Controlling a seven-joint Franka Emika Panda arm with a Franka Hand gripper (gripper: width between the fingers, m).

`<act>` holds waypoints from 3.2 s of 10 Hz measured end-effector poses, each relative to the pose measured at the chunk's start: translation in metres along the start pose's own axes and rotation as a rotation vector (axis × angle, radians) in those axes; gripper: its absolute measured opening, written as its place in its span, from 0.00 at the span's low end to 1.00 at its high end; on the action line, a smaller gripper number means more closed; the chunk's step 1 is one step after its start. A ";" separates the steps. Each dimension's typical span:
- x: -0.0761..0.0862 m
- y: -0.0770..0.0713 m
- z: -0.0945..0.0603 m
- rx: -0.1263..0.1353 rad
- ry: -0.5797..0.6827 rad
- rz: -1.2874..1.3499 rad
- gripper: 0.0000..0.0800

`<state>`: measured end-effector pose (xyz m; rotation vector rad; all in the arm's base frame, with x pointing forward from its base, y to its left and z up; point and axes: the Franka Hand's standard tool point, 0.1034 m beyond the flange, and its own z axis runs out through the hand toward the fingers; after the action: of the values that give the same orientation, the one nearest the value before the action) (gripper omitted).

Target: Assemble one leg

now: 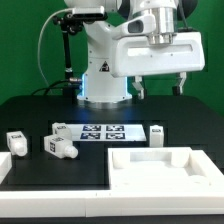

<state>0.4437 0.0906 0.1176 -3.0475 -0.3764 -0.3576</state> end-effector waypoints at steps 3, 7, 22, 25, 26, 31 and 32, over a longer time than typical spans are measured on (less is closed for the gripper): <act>-0.001 0.000 0.001 0.003 -0.001 0.170 0.81; -0.001 -0.007 0.032 0.026 -0.067 0.438 0.81; -0.027 -0.018 0.070 0.188 -0.967 0.449 0.81; -0.036 -0.015 0.077 0.188 -1.009 0.456 0.81; -0.047 -0.013 0.085 0.190 -1.050 0.465 0.81; -0.061 -0.019 0.105 0.197 -1.108 0.469 0.78; -0.061 -0.019 0.105 0.197 -1.108 0.469 0.78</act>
Offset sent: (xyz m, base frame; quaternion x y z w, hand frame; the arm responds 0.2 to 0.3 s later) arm 0.0000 0.0000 0.0000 0.0000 0.0000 0.1938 0.9810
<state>0.4052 0.1032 0.0019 -2.6801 0.2804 1.3047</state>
